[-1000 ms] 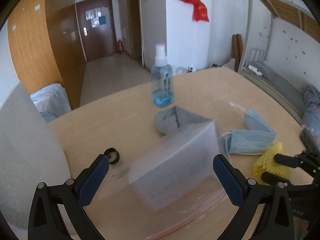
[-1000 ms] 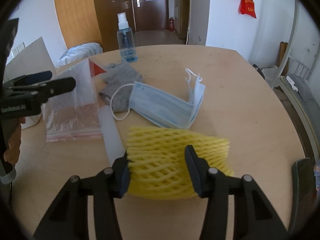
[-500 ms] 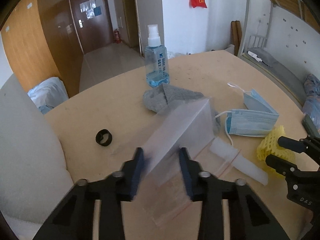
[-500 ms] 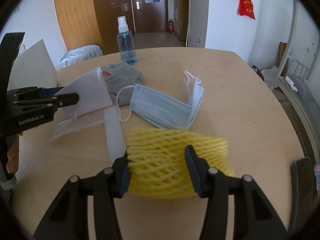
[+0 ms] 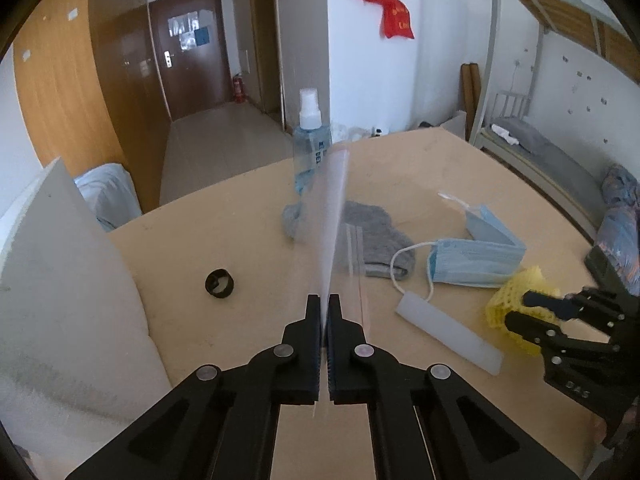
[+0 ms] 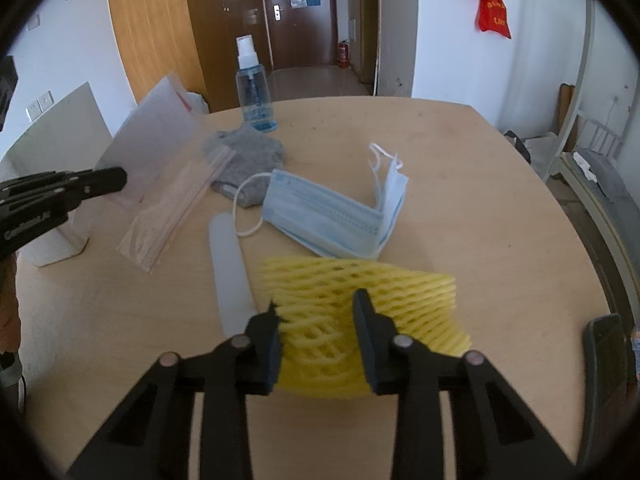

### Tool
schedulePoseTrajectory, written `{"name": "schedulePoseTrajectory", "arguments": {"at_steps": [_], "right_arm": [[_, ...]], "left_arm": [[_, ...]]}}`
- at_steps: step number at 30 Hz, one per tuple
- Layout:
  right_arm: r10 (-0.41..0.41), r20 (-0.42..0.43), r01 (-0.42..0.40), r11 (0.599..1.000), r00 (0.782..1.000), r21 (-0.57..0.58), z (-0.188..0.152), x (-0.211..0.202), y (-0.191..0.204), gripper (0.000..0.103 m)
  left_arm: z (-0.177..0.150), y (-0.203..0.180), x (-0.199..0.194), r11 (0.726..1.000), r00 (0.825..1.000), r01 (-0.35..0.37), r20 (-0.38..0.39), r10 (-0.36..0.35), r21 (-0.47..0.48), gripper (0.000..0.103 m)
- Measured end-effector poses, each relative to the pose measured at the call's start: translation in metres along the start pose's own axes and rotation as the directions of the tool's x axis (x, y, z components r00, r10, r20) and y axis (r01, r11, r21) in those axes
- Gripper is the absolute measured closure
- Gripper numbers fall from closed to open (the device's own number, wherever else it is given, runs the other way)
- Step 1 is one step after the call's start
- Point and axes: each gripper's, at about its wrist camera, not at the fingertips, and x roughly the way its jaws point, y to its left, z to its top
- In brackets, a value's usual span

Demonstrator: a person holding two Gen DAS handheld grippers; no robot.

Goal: Organize soft objects
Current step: 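Grasp the clear zip bag with the left gripper while the right gripper holds the yellow net, then carry the zip bag with the left gripper into the white foam box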

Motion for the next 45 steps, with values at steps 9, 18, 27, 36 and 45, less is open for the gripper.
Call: {"name": "schedulePoseTrajectory", "arguments": {"at_steps": [9, 18, 27, 36, 45], "right_arm": [[0.011, 0.007, -0.011, 1.000, 1.000, 0.018, -0.001, -0.005, -0.004, 0.090], [0.001, 0.077, -0.003, 1.000, 0.997, 0.026, 0.000, -0.031, -0.006, 0.090], [0.012, 0.174, -0.011, 1.000, 0.985, -0.005, 0.000, -0.074, 0.008, 0.090], [0.036, 0.234, -0.031, 0.999, 0.972, -0.022, -0.004, -0.104, 0.020, 0.090], [0.084, 0.286, -0.064, 0.995, 0.955, -0.079, -0.004, -0.127, 0.044, 0.090]], "left_arm": [[0.001, -0.004, -0.020, 1.000, 0.999, 0.004, 0.055, -0.003, -0.002, 0.101], [-0.002, -0.009, -0.047, 1.000, 0.994, 0.015, 0.107, -0.014, -0.008, 0.102], [-0.013, -0.027, -0.096, 1.000, 0.984, 0.013, 0.180, -0.015, 0.008, 0.102], [-0.032, -0.031, -0.136, 0.999, 0.971, -0.006, 0.238, 0.016, -0.042, 0.102], [-0.051, -0.027, -0.167, 0.997, 0.958, -0.031, 0.282, 0.050, -0.072, 0.102]]}}
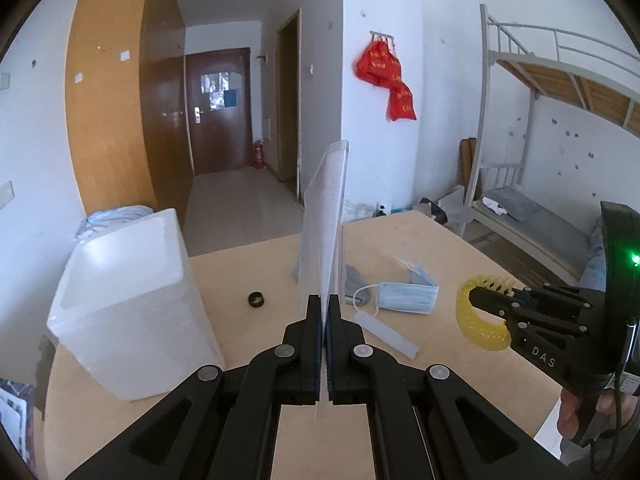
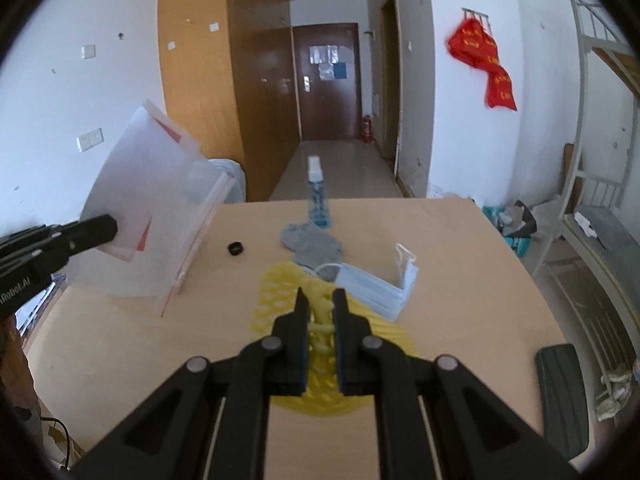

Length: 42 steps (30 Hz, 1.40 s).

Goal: Organize soft objects
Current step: 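Carry the zip bag with the left gripper into the white foam box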

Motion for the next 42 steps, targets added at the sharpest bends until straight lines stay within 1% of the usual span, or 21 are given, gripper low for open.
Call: {"name": "schedulePoseTrajectory", "arguments": {"at_steps": [11, 17, 20, 26, 33, 35, 42], "right_arm": [[0.034, 0.037, -0.032, 0.998, 0.999, -0.045, 0.002, -0.022, 0.024, 0.090], [0.058, 0.043, -0.055, 0.996, 0.997, -0.072, 0.008, -0.021, 0.037, 0.090], [0.083, 0.049, -0.079, 0.993, 0.995, -0.085, 0.012, -0.020, 0.046, 0.090], [0.151, 0.053, -0.145, 0.983, 0.987, -0.111, 0.020, -0.017, 0.070, 0.090], [0.223, 0.057, -0.211, 0.962, 0.973, -0.173, 0.032, -0.012, 0.107, 0.090], [0.233, 0.058, -0.219, 0.958, 0.971, -0.183, 0.037, -0.008, 0.115, 0.090], [0.269, 0.059, -0.250, 0.941, 0.961, -0.230, 0.052, -0.004, 0.145, 0.090]], "left_arm": [[-0.011, 0.006, -0.033, 0.999, 0.999, -0.028, 0.040, 0.029, -0.024, 0.102], [-0.013, 0.019, -0.049, 0.996, 0.996, -0.072, 0.054, 0.075, -0.050, 0.102], [-0.013, 0.026, -0.055, 0.992, 0.992, -0.105, 0.060, 0.108, -0.064, 0.102], [-0.016, 0.046, -0.070, 0.980, 0.982, -0.164, 0.075, 0.173, -0.111, 0.102], [-0.018, 0.074, -0.081, 0.958, 0.964, -0.240, 0.074, 0.254, -0.157, 0.102], [-0.018, 0.082, -0.083, 0.951, 0.958, -0.261, 0.073, 0.276, -0.167, 0.102], [-0.012, 0.105, -0.085, 0.934, 0.946, -0.297, 0.070, 0.316, -0.199, 0.102]]}}
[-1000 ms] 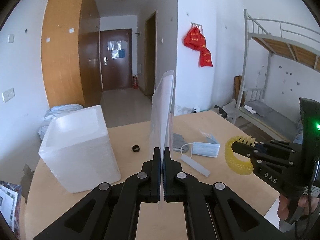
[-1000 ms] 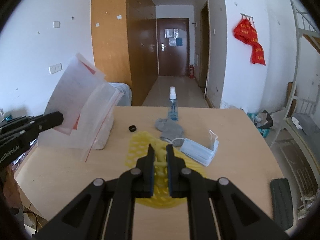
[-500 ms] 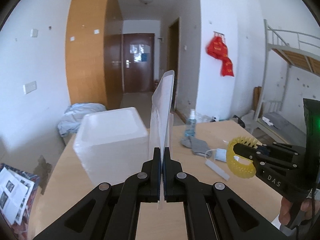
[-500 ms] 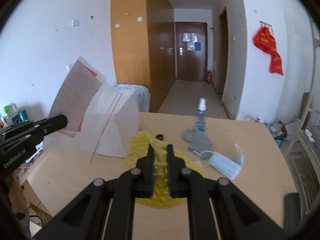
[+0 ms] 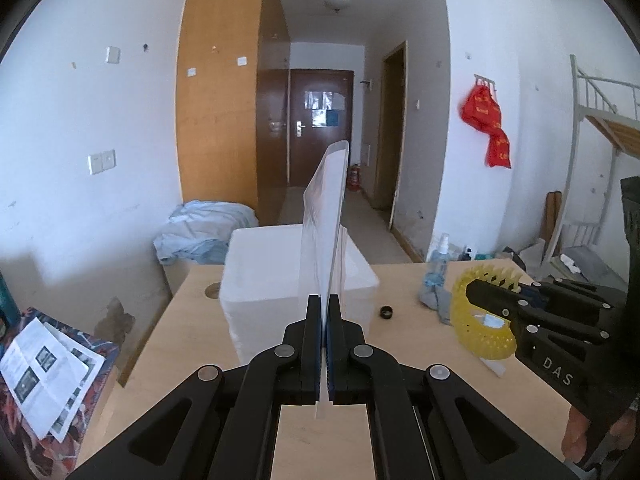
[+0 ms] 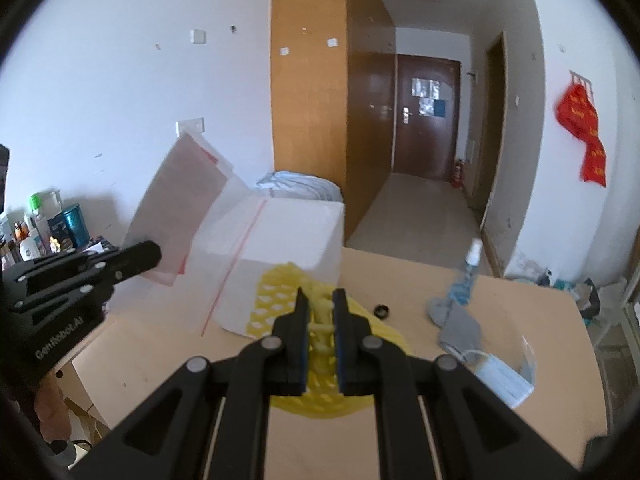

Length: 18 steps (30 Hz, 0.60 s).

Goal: Organize soft objects
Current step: 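Carry the zip bag with the left gripper into the white foam box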

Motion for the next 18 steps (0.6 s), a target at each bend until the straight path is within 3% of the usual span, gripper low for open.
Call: {"name": "schedulePoseTrajectory", "arguments": {"at_steps": [8, 18], "right_arm": [[0.036, 0.005, -0.036, 0.999, 0.999, -0.030, 0.017, 0.014, 0.019, 0.090], [0.035, 0.008, -0.034, 0.999, 0.999, -0.036, 0.029, 0.024, 0.020, 0.090]], "left_arm": [[0.007, 0.017, 0.002, 0.999, 0.999, -0.044, 0.012, 0.044, -0.024, 0.102], [0.039, 0.023, 0.033, 0.999, 0.999, -0.044, 0.021, 0.044, -0.008, 0.102]]}}
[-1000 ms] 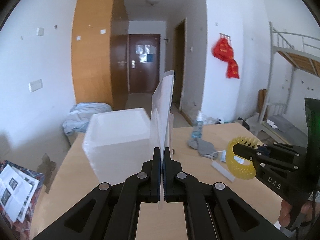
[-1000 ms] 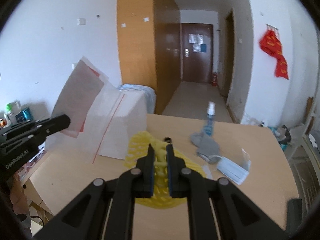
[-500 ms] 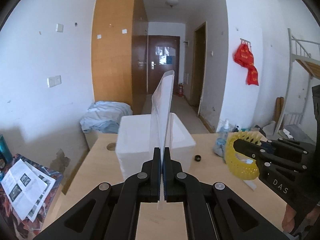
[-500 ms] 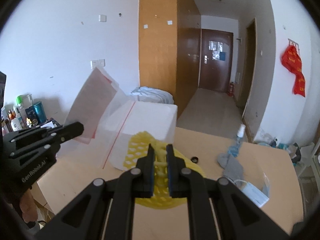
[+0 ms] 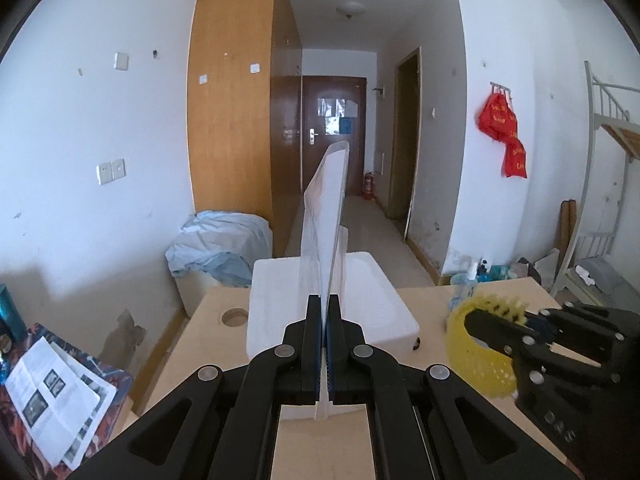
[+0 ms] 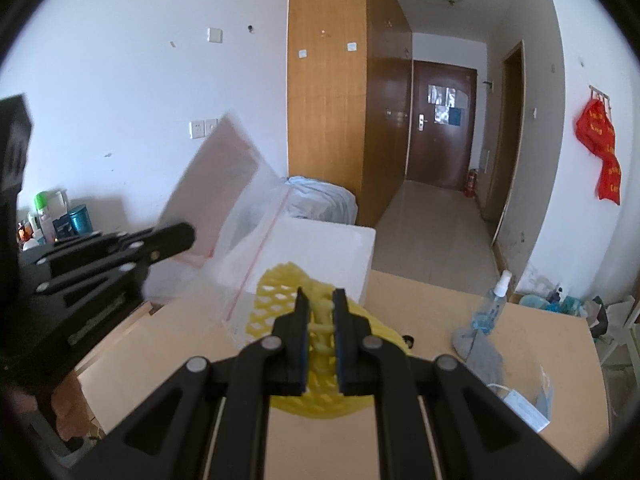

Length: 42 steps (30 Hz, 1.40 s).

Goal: Organize soft objects
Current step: 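Carry the zip bag with the left gripper into the white foam box, then open the left gripper to release the zip bag in the box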

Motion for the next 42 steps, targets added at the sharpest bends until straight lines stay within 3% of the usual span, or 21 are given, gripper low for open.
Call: {"name": "schedulePoseTrajectory", "arguments": {"at_steps": [15, 27, 32, 34, 37, 38, 39, 42], "right_arm": [[-0.004, -0.006, 0.004, 1.000, 1.000, 0.005, 0.013, 0.020, -0.001, 0.090], [-0.018, -0.028, 0.018, 1.000, 0.999, 0.010, 0.014, 0.028, -0.004, 0.090], [-0.019, -0.031, 0.019, 1.000, 0.999, 0.012, 0.014, 0.029, -0.005, 0.090], [-0.019, -0.033, 0.020, 1.000, 0.999, 0.016, 0.013, 0.030, -0.006, 0.090], [-0.019, -0.035, 0.020, 1.000, 0.999, 0.021, 0.014, 0.030, -0.007, 0.090], [-0.019, -0.034, 0.020, 1.000, 0.999, 0.022, 0.014, 0.029, -0.007, 0.090], [-0.019, -0.033, 0.020, 1.000, 0.999, 0.022, 0.015, 0.029, -0.008, 0.090], [-0.019, -0.033, 0.020, 1.000, 0.999, 0.020, 0.016, 0.031, -0.007, 0.090]], "left_arm": [[0.030, 0.011, 0.079, 1.000, 1.000, -0.004, -0.009, 0.004, -0.008, 0.102], [0.017, 0.019, 0.120, 0.999, 0.996, 0.035, -0.086, -0.038, -0.037, 0.102], [0.013, 0.020, 0.129, 0.999, 0.994, 0.009, -0.111, -0.014, -0.040, 0.099], [0.012, 0.018, 0.128, 1.000, 0.994, -0.001, -0.112, -0.001, -0.021, 0.092], [0.010, 0.018, 0.123, 1.000, 0.995, -0.022, -0.093, 0.021, -0.015, 0.053], [0.011, 0.018, 0.119, 1.000, 0.997, -0.023, -0.073, 0.021, -0.016, 0.033], [0.012, 0.019, 0.114, 0.999, 0.999, -0.032, -0.045, 0.031, -0.016, 0.023], [0.015, 0.025, 0.097, 0.998, 0.999, -0.049, 0.022, 0.049, -0.036, 0.020]]}}
